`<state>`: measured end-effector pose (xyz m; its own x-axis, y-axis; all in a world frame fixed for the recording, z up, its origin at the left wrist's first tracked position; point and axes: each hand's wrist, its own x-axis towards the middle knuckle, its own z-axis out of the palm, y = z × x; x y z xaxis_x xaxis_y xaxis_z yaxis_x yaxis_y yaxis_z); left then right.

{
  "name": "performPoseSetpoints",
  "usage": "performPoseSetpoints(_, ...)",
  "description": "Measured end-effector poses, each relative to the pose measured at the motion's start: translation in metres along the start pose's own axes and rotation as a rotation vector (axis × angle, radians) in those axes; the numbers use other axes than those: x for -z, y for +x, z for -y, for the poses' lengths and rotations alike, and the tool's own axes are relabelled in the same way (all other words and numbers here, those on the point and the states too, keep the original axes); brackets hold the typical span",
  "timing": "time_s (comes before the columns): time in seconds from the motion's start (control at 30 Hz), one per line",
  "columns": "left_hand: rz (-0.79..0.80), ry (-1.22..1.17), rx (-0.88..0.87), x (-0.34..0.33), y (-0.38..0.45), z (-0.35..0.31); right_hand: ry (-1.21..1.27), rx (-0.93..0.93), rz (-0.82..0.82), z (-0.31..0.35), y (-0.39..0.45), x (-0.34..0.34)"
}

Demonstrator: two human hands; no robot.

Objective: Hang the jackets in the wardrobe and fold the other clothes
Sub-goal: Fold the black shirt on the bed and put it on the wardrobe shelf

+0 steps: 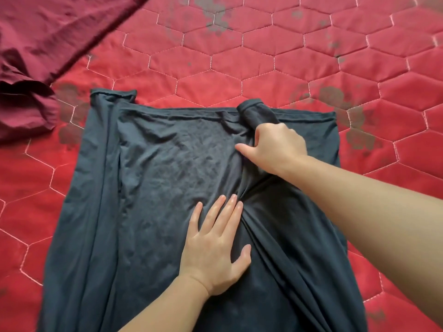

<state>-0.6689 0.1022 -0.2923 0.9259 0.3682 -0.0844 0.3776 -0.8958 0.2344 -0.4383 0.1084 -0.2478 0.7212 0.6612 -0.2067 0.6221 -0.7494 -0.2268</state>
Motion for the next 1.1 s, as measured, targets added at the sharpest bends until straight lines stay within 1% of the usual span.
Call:
performPoseSetpoints(0.03,-0.003,-0.002,0.000,0.000,0.000,0.000,0.034,-0.023,0.009,0.002,0.006,0.000)
performPoseSetpoints(0.07,-0.009,-0.003,-0.001,0.000,0.000,0.000,0.127,-0.012,-0.005,0.003,0.009,0.000)
performPoseSetpoints(0.1,-0.013,-0.005,-0.005,0.000,0.000,0.001,0.268,0.041,-0.052,0.002,0.011,0.000)
performPoseSetpoints(0.17,-0.013,-0.006,-0.010,0.000,0.000,0.001,0.488,0.131,-0.211,0.000,0.010,0.002)
performPoseSetpoints(0.2,-0.015,-0.006,-0.010,0.000,0.000,0.001,0.561,0.108,-0.294,-0.002,0.011,0.004)
performPoseSetpoints(0.23,-0.017,-0.007,-0.009,0.000,0.000,0.001,0.599,0.029,-0.354,-0.007,0.016,0.006)
performPoseSetpoints(0.27,-0.018,-0.011,-0.009,-0.001,0.000,0.001,0.618,-0.082,-0.366,-0.013,0.020,0.007)
performPoseSetpoints(0.3,-0.021,-0.017,-0.009,-0.001,0.000,0.001,0.590,-0.208,-0.294,-0.018,0.025,0.008)
performPoseSetpoints(0.33,-0.025,-0.024,-0.007,-0.001,0.000,0.002,0.511,-0.275,-0.181,-0.022,0.029,0.009)
performPoseSetpoints(0.37,-0.027,-0.027,-0.007,-0.001,-0.001,0.002,0.419,-0.261,-0.074,-0.023,0.033,0.010)
performPoseSetpoints(0.4,-0.028,-0.025,-0.008,-0.001,0.000,0.002,0.368,-0.200,-0.020,-0.021,0.036,0.011)
performPoseSetpoints(0.43,-0.028,-0.019,-0.009,-0.001,0.000,0.002,0.375,-0.135,-0.018,-0.016,0.038,0.015)
performPoseSetpoints(0.47,-0.028,-0.014,-0.009,-0.001,0.000,0.002,0.437,-0.071,-0.056,-0.010,0.039,0.020)
performPoseSetpoints(0.5,-0.028,-0.013,-0.008,-0.001,0.000,0.002,0.551,-0.012,-0.106,-0.005,0.040,0.027)
performPoseSetpoints(0.57,-0.029,-0.016,-0.004,-0.001,0.000,0.002,0.902,0.073,-0.157,0.005,0.042,0.043)
performPoseSetpoints(0.6,-0.028,-0.012,-0.005,0.000,0.000,0.002,1.056,0.088,-0.153,0.009,0.044,0.051)
performPoseSetpoints(0.63,-0.030,-0.005,-0.008,-0.001,0.000,0.002,1.143,0.067,-0.135,0.010,0.047,0.054)
performPoseSetpoints(0.67,-0.037,0.000,-0.010,-0.001,0.000,0.002,1.173,0.021,-0.106,0.008,0.051,0.053)
performPoseSetpoints(0.73,-0.048,-0.010,-0.012,-0.003,-0.001,0.002,1.120,-0.099,-0.061,-0.002,0.059,0.041)
performPoseSetpoints(0.8,-0.067,-0.027,-0.014,-0.003,-0.001,0.002,0.947,-0.231,-0.044,-0.020,0.063,0.027)
performPoseSetpoints(0.87,-0.075,-0.031,-0.015,-0.003,0.000,0.002,0.729,-0.324,-0.101,-0.041,0.060,0.019)
performPoseSetpoints(0.9,-0.078,-0.033,-0.016,-0.003,0.000,0.002,0.700,-0.340,-0.163,-0.049,0.055,0.019)
performPoseSetpoints(0.97,-0.086,-0.028,-0.011,-0.002,0.000,0.003,0.761,-0.312,-0.226,-0.059,0.037,0.020)
performPoseSetpoints(1.03,-0.085,-0.040,-0.005,-0.001,0.000,0.002,0.740,-0.222,-0.199,-0.071,0.003,0.016)
performPoseSetpoints(1.1,-0.082,-0.045,0.004,-0.001,0.000,0.002,0.488,-0.062,-0.188,-0.087,-0.043,0.005)
